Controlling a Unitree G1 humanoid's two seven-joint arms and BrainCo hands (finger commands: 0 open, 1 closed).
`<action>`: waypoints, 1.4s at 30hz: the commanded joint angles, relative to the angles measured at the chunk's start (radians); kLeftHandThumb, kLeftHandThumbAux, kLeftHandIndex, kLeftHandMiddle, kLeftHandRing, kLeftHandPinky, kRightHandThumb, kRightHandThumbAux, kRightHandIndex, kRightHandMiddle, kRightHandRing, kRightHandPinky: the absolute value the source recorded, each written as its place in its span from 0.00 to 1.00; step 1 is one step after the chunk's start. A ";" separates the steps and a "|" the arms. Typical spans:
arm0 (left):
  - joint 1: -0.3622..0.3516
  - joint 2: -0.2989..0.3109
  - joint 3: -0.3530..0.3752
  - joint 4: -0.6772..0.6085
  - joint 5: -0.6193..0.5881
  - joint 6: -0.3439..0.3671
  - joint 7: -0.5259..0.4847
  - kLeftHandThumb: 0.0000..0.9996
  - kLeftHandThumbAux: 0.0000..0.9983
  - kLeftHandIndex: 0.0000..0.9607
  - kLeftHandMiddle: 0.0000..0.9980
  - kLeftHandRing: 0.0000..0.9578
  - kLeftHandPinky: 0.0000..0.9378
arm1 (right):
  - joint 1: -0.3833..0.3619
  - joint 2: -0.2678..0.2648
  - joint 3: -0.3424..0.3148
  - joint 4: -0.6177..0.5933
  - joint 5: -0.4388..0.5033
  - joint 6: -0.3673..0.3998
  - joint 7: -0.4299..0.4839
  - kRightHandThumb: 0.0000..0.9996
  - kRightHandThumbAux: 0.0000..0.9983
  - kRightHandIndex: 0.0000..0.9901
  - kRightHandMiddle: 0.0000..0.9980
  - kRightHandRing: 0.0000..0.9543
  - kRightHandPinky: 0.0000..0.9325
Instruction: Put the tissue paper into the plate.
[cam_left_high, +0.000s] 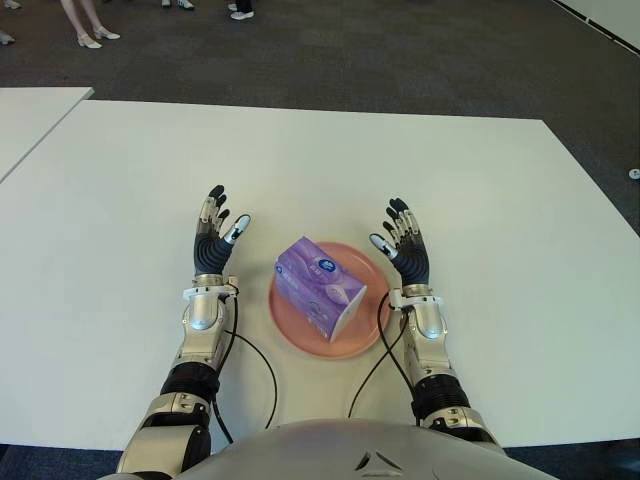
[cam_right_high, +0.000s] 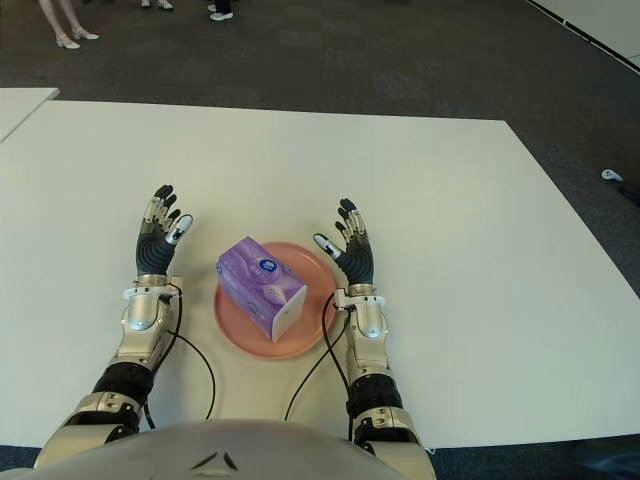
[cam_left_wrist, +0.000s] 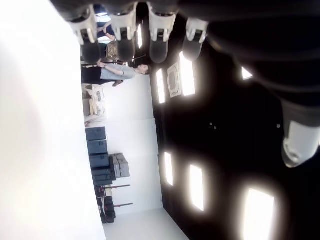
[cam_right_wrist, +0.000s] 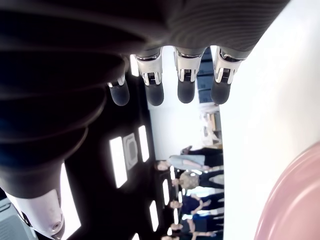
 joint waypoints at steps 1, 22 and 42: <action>0.089 -0.024 -0.019 0.100 0.007 0.022 -0.029 0.00 0.48 0.00 0.00 0.00 0.00 | 0.080 0.022 -0.011 0.093 0.017 -0.020 -0.012 0.11 0.69 0.00 0.01 0.00 0.02; 0.114 -0.002 -0.082 0.057 0.061 0.081 -0.079 0.00 0.51 0.00 0.00 0.00 0.00 | 0.067 0.018 -0.031 0.130 0.028 -0.057 -0.015 0.10 0.70 0.00 0.01 0.00 0.00; 0.095 0.004 -0.103 0.172 0.111 0.016 -0.005 0.00 0.53 0.00 0.00 0.00 0.00 | 0.064 0.012 -0.047 0.128 0.031 -0.071 -0.022 0.10 0.69 0.00 0.02 0.00 0.01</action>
